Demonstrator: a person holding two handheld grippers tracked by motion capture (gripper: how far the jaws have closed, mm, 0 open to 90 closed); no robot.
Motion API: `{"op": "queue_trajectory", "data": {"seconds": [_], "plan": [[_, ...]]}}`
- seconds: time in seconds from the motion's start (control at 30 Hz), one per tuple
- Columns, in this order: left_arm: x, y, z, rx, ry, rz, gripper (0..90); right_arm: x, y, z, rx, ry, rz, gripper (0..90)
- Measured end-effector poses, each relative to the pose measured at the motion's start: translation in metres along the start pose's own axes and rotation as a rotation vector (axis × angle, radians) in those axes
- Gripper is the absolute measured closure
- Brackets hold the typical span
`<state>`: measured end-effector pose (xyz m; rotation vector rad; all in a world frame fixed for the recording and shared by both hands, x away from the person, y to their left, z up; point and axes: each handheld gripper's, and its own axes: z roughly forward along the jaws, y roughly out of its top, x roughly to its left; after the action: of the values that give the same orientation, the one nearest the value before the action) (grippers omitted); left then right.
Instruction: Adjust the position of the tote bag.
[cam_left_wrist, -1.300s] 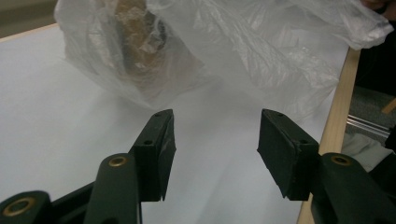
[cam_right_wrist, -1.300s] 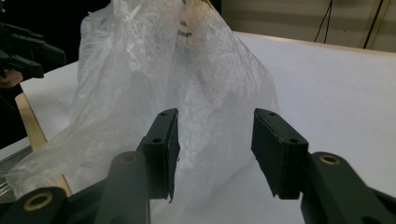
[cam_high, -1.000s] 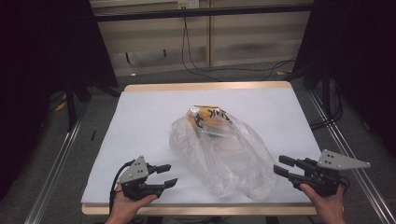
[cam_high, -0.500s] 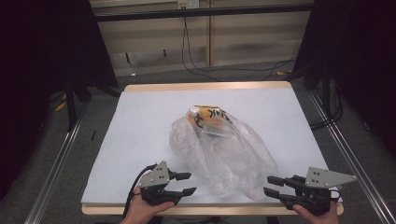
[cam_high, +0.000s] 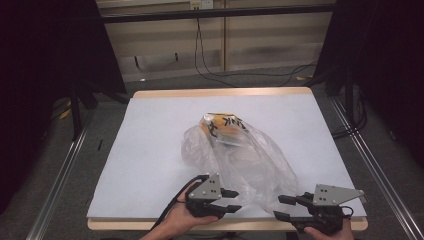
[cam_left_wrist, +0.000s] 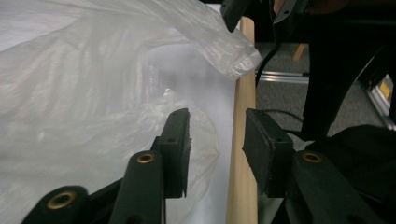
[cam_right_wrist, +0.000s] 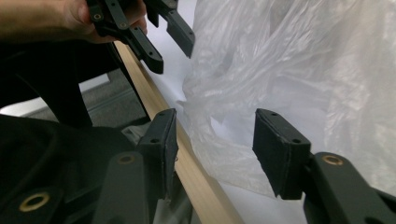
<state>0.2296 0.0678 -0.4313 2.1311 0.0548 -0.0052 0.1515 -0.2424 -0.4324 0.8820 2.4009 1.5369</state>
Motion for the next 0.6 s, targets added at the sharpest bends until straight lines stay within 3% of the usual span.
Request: {"op": "queue_trajectory", "data": {"seconds": [0.1,0.2,0.37,0.5,0.6], "plan": [[0.002,-0.003,0.009,-0.016,-0.007,-0.019,56.0,0.000,-0.001,0.005,0.025,-0.001,-0.011,47.2],[0.002,-0.007,0.019,0.002,-0.008,-0.016,53.8,0.000,-0.002,0.009,0.035,0.004,-0.015,46.8],[0.003,-0.009,0.023,0.005,-0.002,-0.015,51.5,-0.001,-0.001,0.017,0.061,0.011,-0.037,46.4],[-0.001,-0.009,0.027,0.043,0.005,0.008,51.8,-0.002,-0.002,0.022,0.087,0.013,-0.048,47.3],[-0.001,-0.011,0.029,0.044,0.003,0.020,52.4,-0.002,-0.003,0.024,0.097,0.010,-0.057,47.9]]}}
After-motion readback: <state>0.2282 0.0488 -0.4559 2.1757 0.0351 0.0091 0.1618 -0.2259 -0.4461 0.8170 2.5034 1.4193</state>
